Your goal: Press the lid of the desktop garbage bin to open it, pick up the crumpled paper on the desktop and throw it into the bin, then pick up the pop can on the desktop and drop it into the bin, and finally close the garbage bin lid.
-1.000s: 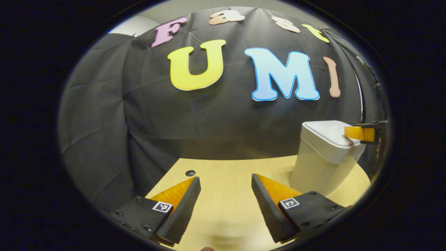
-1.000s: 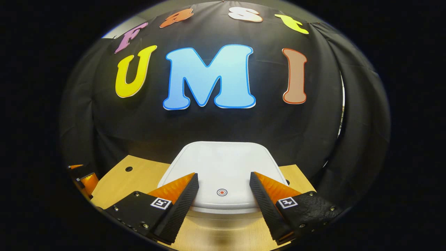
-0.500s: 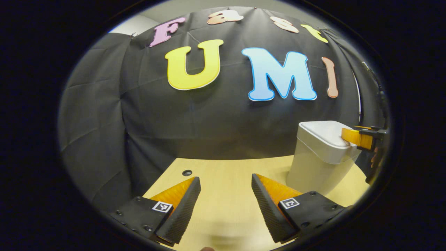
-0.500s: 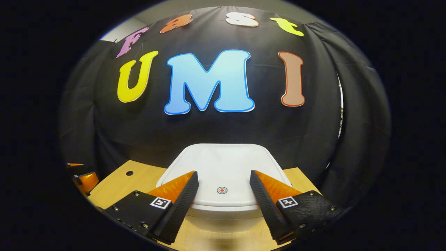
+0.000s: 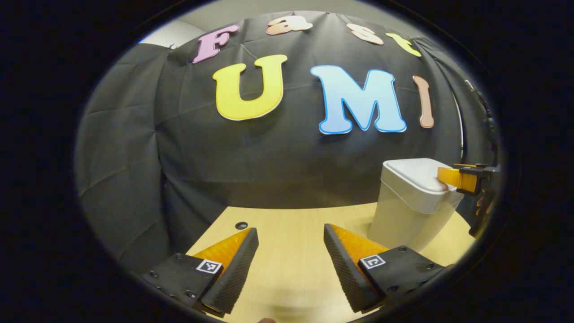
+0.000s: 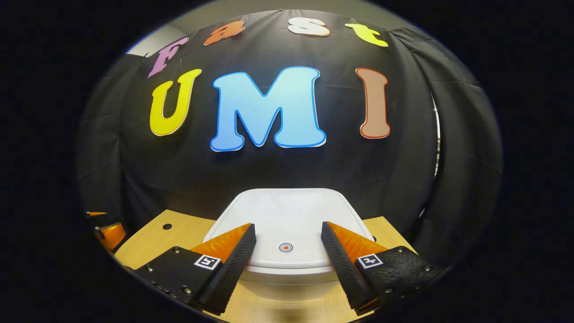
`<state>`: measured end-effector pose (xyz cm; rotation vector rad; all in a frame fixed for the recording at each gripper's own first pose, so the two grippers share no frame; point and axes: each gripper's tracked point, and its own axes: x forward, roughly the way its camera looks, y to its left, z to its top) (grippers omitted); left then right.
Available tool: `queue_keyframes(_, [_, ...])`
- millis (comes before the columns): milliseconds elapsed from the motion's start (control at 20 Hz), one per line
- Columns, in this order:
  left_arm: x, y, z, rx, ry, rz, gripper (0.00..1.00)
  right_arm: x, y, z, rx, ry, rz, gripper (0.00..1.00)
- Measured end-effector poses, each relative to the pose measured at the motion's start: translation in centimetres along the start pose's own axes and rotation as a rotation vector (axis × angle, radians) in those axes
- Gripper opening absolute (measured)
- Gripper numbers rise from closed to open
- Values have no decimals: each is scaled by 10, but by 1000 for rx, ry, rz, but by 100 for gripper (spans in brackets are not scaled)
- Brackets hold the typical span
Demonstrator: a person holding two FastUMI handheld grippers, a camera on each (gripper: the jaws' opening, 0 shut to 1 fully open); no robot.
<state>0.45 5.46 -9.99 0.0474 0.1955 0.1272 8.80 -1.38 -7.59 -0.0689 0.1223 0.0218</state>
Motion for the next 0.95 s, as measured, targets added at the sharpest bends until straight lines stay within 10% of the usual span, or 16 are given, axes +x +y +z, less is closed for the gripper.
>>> queue_keyframes(950, [-56, -40, 88, 25, -188, -162, 89, -136, 72, 57, -1, -167, 38, 94])
